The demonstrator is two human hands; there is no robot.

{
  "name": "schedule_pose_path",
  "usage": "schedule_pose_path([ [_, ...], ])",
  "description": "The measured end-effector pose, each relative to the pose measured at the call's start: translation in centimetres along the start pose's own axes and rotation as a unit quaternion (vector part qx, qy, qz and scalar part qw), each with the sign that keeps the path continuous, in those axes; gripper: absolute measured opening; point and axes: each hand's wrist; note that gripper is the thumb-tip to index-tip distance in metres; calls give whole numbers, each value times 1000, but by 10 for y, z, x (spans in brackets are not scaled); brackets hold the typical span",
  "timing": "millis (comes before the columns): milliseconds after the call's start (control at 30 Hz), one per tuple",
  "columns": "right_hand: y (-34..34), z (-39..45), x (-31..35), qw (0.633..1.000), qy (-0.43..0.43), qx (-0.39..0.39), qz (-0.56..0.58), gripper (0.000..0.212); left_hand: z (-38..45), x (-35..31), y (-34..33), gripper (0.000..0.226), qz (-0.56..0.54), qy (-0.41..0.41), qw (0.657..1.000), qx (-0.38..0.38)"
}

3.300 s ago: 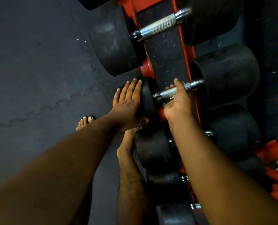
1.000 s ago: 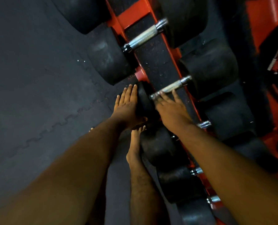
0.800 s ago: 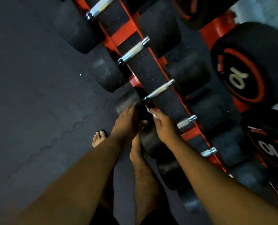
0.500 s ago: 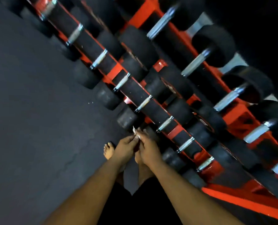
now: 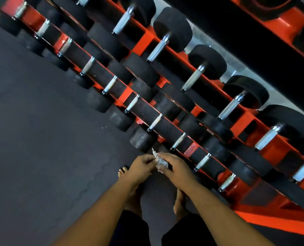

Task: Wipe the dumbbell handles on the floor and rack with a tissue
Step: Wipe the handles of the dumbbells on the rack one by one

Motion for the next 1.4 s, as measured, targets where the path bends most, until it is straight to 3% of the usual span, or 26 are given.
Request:
schedule_pose_path([
  [67,3,3,-23,999,1,-5,-35,43,13,8,-14,19,60,-2,998,-1],
  [200,10,13,-80,999,-33,10,-32,32,46,35,-49,15,55,1,997,-55],
  [333,15,17,-140,997,-74,23,-3,19,74,62,-86,36,3,9,998,-55],
  [467,22,21,-193,996,-89,17,10,16,107,90,-122,14,87,8,993,-81],
  [567,24,23,-225,997,-78,5,26,35,134,108,-142,20,127,31,986,-107],
  [633,23,27,-243,995,-86,32,50,55,153,119,-151,24,121,33,988,-92],
  [667,22,31,-250,994,-82,43,58,55,160,122,-155,25,106,28,990,-85],
  [833,15,55,-275,993,-80,18,84,31,195,144,-160,22,52,33,991,-116],
  [900,8,71,-280,993,-78,-5,84,26,207,152,-153,32,44,31,989,-141],
  [1000,0,100,-289,994,10,-69,-88,25,222,170,-137,67,263,-6,948,-181],
  [1100,-10,140,-293,948,131,-105,-270,20,238,191,-127,90,365,-26,914,-174],
  [1200,-25,180,-303,897,195,-109,-380,13,257,209,-123,117,407,-25,898,-166],
  [1300,-35,199,-319,850,246,-76,-461,18,272,222,-121,131,396,-18,905,-158],
  [1400,-40,199,-340,831,243,-5,-500,17,281,231,-123,138,385,-21,908,-162],
])
Point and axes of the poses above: each hand's wrist, its own z-axis towards the middle knuckle, its own y-axis out of the back of the hand, x = y × z, and after that the axes turned 1 degree about -z, right-handed
